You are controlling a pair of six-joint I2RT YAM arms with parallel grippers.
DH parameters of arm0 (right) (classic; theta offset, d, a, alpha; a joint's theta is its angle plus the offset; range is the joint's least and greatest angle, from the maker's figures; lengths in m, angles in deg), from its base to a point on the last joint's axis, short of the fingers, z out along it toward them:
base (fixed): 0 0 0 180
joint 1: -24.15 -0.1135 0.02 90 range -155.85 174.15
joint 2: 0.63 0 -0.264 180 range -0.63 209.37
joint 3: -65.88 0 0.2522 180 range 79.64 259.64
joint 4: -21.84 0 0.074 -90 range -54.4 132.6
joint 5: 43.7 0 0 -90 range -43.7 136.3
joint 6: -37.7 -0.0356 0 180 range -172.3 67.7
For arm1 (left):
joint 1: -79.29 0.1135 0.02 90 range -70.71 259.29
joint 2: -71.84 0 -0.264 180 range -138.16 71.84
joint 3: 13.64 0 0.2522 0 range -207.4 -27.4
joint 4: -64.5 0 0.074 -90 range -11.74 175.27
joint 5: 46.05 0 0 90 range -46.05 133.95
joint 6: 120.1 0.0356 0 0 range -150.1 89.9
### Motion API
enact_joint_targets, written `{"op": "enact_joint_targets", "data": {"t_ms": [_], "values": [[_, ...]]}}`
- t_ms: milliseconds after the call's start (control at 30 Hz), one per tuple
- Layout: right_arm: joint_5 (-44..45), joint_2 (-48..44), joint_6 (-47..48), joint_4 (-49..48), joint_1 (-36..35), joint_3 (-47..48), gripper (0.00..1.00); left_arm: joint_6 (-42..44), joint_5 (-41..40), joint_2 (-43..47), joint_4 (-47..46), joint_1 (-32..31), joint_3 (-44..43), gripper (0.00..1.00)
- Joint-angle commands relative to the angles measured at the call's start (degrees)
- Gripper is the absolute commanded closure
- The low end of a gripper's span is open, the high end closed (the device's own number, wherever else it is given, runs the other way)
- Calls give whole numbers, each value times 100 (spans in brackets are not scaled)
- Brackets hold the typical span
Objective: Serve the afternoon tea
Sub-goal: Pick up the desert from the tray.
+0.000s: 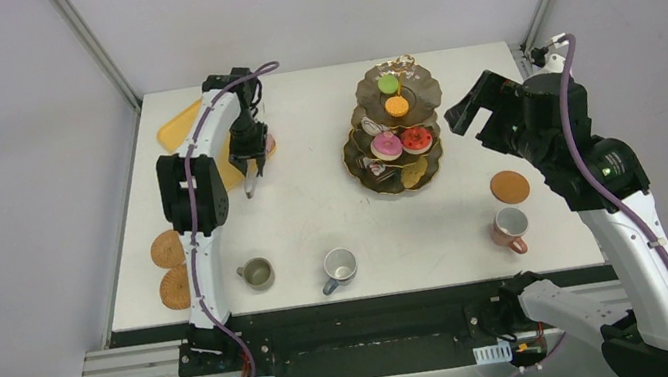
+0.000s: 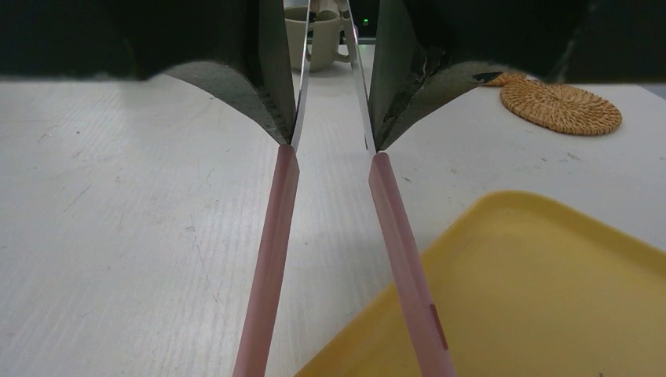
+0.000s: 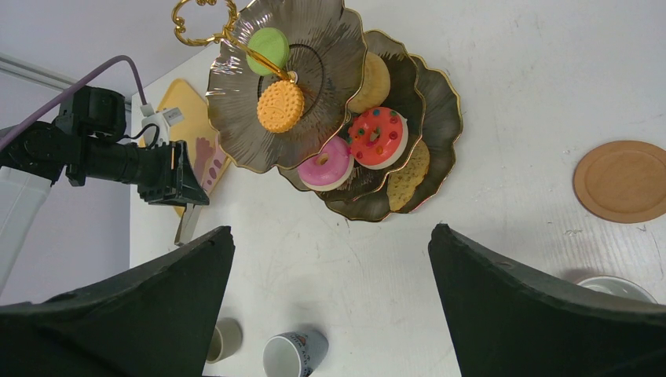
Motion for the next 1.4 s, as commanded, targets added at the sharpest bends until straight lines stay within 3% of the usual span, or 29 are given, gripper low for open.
{"op": "enact_joint_targets", "data": {"t_ms": [0,667,1100,1367], "values": [[-2,-9,-16,-66,18,170,1,-40,278,383,182,76,132,61],[6,-21,-33,-75,22,130,1,-86,455,86,226,192,-147,66],[-1,-16,2,-109,21,154,1,-135,-18,327,284,190,-350,93],[0,-57,31,-137,21,162,1,-317,-586,765,265,190,-396,97]]}}
